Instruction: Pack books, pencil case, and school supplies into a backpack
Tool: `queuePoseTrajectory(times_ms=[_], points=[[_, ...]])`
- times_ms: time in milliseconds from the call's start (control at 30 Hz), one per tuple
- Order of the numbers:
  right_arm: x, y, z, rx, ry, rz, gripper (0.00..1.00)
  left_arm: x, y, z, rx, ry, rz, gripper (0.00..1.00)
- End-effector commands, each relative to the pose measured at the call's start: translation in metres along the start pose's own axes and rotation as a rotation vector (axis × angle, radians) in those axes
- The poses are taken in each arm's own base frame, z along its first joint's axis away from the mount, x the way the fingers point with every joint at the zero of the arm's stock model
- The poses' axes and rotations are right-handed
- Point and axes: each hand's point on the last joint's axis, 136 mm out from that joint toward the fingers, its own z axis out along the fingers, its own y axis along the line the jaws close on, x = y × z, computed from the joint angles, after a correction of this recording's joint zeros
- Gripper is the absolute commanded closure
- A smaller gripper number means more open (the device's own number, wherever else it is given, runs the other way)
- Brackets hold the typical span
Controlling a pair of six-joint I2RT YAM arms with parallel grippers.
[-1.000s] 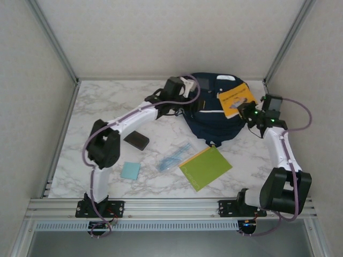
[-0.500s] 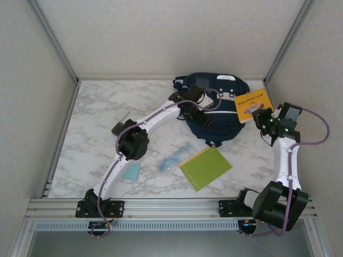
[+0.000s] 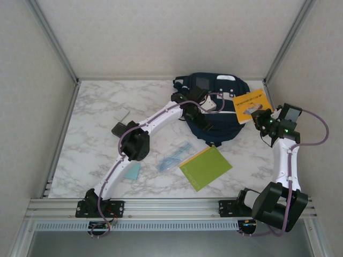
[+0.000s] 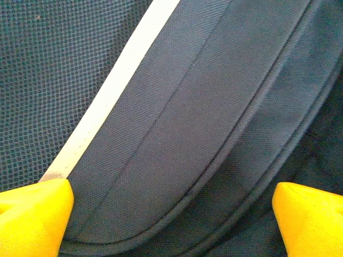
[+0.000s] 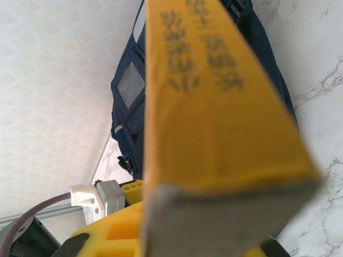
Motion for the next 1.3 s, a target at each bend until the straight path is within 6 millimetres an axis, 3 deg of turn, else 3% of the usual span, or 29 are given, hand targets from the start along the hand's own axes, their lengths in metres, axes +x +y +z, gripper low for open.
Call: queuePoseTrajectory(times_ms=[0,100,233,367,433,467,667,1000,1167,1267], points=[[-0.006,0.021,-0.008,-0.089,-0.027,-0.053,1.00,0.042,0.023,0.044,-0.155,0.129,0.002,0.05],[-0.004,0.020,-0.009,-0.085,-0.021,-0.055,1.00,0.042,0.049,0.057,-0.278,0.118,-0.021,0.05],[-0.002,0.018,-0.011,-0.077,-0.017,-0.054,1.00,0.046,0.050,0.060,-0.280,0.149,-0.037,0.09],[-0.002,0.021,-0.015,-0.085,-0.027,-0.059,1.00,0.067,0.040,0.060,-0.193,0.222,-0.089,0.61],[-0.003,0.023,-0.016,-0.087,-0.035,-0.060,1.00,0.078,0.039,0.057,-0.145,0.252,-0.154,0.97],[-0.003,0.023,-0.017,-0.089,-0.037,-0.061,1.00,0.082,0.040,0.056,-0.126,0.257,-0.199,1.00],[-0.002,0.016,-0.017,-0.067,-0.045,-0.058,1.00,0.078,0.039,0.032,0.023,0.168,-0.522,1.00],[0.012,-0.039,0.016,0.029,-0.011,0.029,1.00,0.044,0.011,-0.025,0.149,-0.019,-0.731,1.00],[0.015,-0.031,0.032,-0.053,0.047,0.046,1.00,0.017,0.011,-0.052,0.197,-0.094,-0.769,1.00],[0.006,-0.013,0.022,-0.070,0.021,-0.009,1.00,-0.001,0.022,-0.068,0.221,-0.147,-0.796,1.00]])
